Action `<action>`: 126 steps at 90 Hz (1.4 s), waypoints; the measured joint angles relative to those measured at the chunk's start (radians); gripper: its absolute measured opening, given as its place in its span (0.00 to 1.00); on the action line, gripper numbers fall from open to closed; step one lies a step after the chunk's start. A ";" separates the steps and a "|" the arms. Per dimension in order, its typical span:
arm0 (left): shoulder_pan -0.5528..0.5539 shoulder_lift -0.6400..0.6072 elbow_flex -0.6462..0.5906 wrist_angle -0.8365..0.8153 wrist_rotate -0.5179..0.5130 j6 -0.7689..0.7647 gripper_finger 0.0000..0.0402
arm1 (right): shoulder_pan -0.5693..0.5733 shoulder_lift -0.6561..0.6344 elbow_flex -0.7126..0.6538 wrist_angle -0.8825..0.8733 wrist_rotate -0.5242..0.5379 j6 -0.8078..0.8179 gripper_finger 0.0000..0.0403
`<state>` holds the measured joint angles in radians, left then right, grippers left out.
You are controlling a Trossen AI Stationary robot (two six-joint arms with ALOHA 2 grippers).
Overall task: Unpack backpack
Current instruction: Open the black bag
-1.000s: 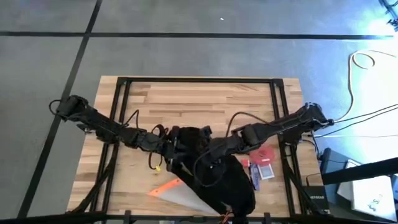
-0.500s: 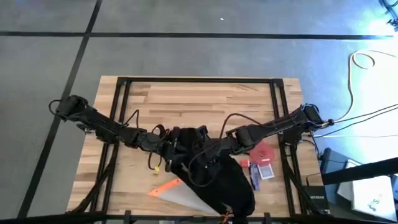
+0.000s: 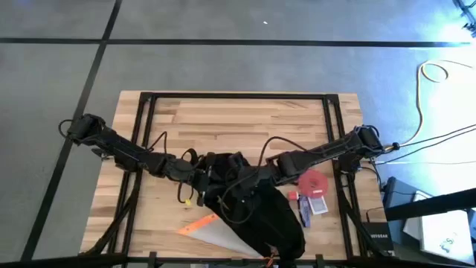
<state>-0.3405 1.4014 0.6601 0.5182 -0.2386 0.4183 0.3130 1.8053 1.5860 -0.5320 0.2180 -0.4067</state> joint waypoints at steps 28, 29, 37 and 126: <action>0.002 0.002 0.000 0.001 -0.007 -0.004 0.04 | -0.011 0.002 0.001 -0.034 -0.010 -0.021 0.09; 0.002 0.002 0.000 0.001 -0.007 -0.004 0.04 | -0.011 0.002 0.001 -0.035 -0.011 -0.021 0.08; 0.002 0.002 0.000 -0.002 -0.007 -0.005 0.04 | -0.011 0.002 0.001 -0.037 -0.011 -0.021 0.03; -0.001 0.001 0.004 -0.016 0.008 0.035 0.04 | -0.016 -0.015 0.003 -0.066 -0.146 0.054 0.00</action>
<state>-0.3412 1.4025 0.6640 0.5026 -0.2310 0.4534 0.2970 1.7908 1.5887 -0.5984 0.0719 -0.3526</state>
